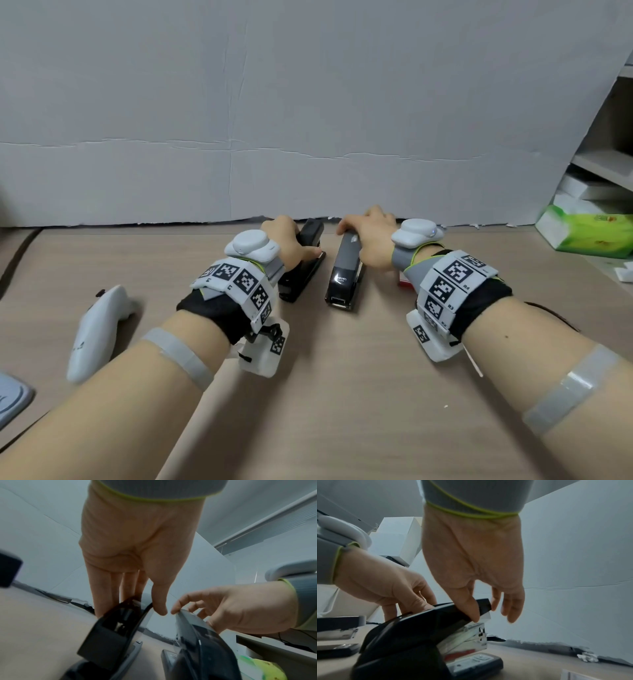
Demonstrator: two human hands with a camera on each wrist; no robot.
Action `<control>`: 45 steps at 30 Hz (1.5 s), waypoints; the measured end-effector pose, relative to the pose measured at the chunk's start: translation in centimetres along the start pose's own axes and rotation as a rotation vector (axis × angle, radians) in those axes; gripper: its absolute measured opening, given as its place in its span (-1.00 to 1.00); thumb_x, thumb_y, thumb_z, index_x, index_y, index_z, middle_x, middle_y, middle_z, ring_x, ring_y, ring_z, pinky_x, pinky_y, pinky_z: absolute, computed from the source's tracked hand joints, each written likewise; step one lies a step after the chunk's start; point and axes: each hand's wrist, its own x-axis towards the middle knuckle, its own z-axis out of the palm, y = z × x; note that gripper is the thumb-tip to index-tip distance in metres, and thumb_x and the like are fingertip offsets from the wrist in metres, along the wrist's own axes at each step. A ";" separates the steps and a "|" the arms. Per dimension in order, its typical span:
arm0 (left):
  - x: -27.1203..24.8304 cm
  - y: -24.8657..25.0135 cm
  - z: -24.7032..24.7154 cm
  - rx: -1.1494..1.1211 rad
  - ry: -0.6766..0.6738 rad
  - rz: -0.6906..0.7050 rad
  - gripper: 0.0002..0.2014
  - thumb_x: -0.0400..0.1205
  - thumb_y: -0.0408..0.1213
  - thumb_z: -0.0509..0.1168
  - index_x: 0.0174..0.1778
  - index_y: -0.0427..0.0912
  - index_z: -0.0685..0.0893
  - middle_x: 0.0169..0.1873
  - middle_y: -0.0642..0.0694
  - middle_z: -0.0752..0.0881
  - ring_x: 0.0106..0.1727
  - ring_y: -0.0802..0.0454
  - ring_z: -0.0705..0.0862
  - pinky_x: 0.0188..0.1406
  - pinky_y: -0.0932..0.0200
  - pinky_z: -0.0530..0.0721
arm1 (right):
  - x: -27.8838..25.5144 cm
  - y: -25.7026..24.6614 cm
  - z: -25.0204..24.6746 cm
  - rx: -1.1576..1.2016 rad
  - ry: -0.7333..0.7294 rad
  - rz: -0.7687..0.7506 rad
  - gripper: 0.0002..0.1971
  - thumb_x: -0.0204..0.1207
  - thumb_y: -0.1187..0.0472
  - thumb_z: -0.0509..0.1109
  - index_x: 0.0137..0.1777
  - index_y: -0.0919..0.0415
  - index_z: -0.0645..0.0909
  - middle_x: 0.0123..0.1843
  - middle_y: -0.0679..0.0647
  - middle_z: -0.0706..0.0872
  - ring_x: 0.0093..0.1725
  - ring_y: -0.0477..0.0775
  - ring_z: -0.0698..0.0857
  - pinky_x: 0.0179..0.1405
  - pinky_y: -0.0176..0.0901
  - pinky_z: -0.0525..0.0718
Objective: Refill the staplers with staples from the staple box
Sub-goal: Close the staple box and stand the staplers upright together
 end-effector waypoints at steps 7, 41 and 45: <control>-0.8 -0.1 1.3 -0.446 -0.196 0.012 -0.46 0.38 0.03 0.55 0.01 -0.40 0.72 -0.15 -0.38 0.82 -0.20 -0.21 0.84 -0.09 -0.18 0.83 | -1.7 0.2 -0.5 0.193 -0.170 0.182 -0.86 0.49 0.29 0.13 -0.10 0.27 0.52 -0.23 0.25 0.84 -0.43 0.26 0.82 -0.51 -0.17 0.69; 1.3 -1.5 4.6 -0.570 -0.187 0.023 -0.56 0.67 -0.24 0.33 0.50 -0.01 0.55 0.06 -0.16 0.83 0.12 -0.10 0.78 0.37 -0.05 0.61 | 1.8 1.5 2.0 0.815 -0.219 0.127 -0.70 0.47 0.30 0.45 0.22 0.27 0.68 0.14 0.24 0.80 0.12 0.22 0.78 0.28 0.18 0.71; 2.6 -1.5 5.4 -0.637 -0.145 -0.001 -0.53 0.67 -0.20 0.34 0.52 0.03 0.52 0.09 -0.16 0.82 0.14 -0.12 0.77 0.37 -0.06 0.62 | 3.8 2.2 2.6 0.869 -0.233 0.159 -0.69 0.32 0.21 0.42 0.08 0.11 0.73 0.12 0.18 0.83 0.19 0.26 0.77 0.34 0.22 0.66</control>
